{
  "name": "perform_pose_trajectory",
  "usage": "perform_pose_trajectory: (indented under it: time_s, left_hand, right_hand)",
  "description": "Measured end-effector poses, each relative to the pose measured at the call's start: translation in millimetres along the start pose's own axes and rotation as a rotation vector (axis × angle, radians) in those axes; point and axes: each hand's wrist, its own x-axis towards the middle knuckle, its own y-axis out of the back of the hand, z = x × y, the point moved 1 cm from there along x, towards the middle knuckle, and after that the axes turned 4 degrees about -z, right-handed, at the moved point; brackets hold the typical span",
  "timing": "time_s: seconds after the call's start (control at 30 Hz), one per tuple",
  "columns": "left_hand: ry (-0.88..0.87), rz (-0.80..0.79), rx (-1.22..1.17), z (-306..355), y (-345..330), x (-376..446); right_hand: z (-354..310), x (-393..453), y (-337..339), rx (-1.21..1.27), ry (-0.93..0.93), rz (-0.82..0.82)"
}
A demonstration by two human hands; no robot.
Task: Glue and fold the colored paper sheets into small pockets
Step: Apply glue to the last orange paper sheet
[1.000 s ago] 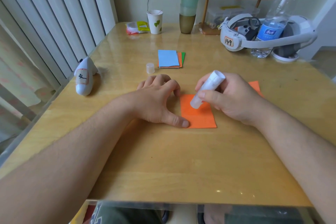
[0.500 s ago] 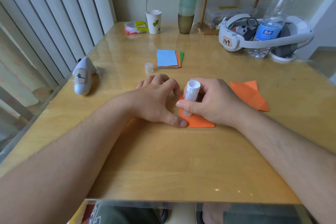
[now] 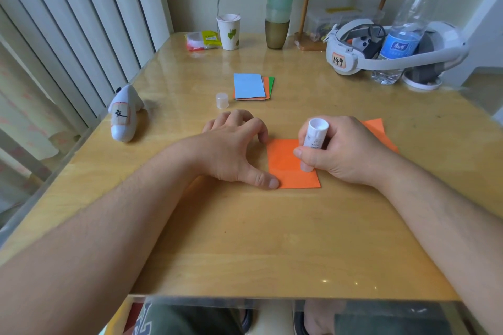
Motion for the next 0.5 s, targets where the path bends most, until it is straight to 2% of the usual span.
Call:
perform_pose_trajectory:
  time_s: [0.3, 0.4, 0.5]
  left_hand:
    - [-0.003, 0.001, 0.007, -0.7, 0.1, 0.1]
    - [-0.003, 0.003, 0.001, 0.4, 0.4, -0.1]
    - [-0.003, 0.008, -0.003, 0.8, 0.6, -0.2]
  right_hand:
    - [4.2, -0.8, 8.2, -0.073, -0.016, 0.032]
    - [5.4, 0.9, 9.3, -0.132, -0.007, 0.118]
    - [5.0, 3.5, 10.1, -0.036, 0.006, 0.239]
